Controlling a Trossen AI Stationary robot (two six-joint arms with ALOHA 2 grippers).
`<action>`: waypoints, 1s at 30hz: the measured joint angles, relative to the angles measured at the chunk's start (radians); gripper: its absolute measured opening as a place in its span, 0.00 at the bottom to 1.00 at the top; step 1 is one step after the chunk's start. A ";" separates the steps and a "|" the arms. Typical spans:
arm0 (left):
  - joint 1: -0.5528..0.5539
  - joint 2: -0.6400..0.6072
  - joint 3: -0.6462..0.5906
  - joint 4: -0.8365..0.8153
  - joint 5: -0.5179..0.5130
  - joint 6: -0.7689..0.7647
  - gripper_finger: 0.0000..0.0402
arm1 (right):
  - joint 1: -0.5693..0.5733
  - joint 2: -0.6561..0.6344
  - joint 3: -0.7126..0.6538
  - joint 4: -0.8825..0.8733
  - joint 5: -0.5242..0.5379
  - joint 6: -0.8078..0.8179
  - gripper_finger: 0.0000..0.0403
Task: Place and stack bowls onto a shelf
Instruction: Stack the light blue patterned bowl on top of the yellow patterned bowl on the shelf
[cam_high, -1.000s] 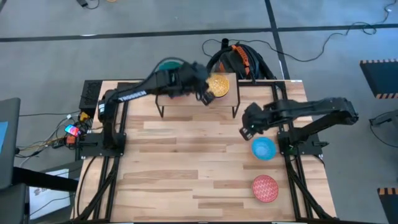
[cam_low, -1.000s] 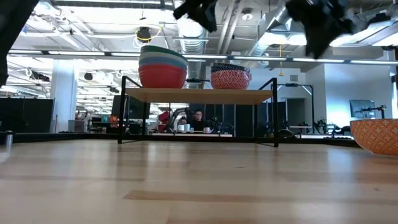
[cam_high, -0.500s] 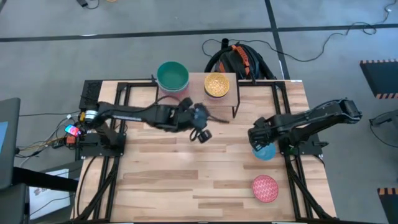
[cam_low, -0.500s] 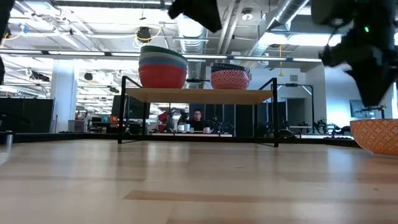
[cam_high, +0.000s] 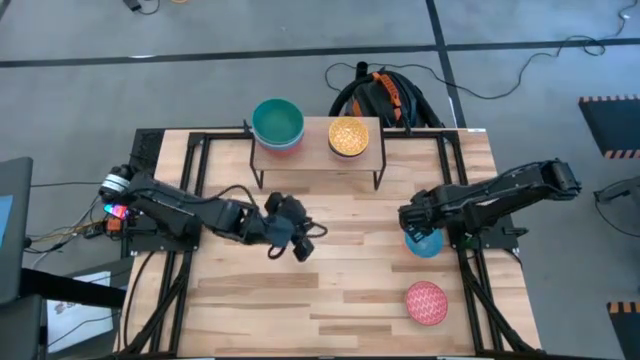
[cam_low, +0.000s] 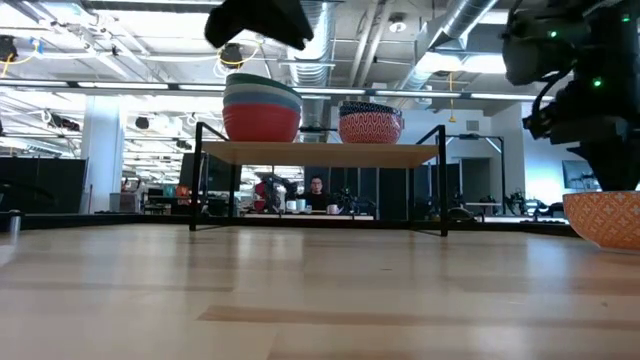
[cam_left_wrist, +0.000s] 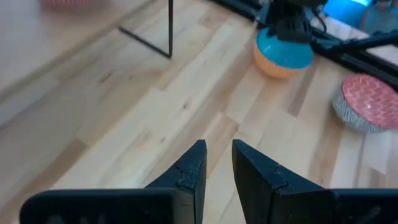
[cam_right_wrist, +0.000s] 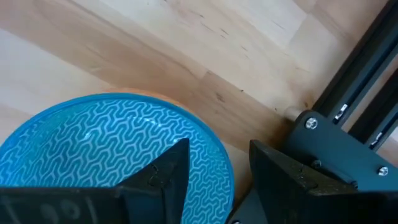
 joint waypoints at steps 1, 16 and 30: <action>-0.009 0.000 -0.006 -0.005 -0.005 -0.013 0.15 | -0.007 0.003 0.000 0.001 -0.005 -0.010 0.47; -0.130 -0.069 -0.027 -0.278 -0.129 -0.244 0.27 | 0.008 0.161 0.002 0.284 -0.102 0.016 0.22; -0.048 -0.009 -0.032 -0.146 -0.067 -0.185 0.30 | 0.050 0.222 0.073 0.504 -0.062 0.231 0.12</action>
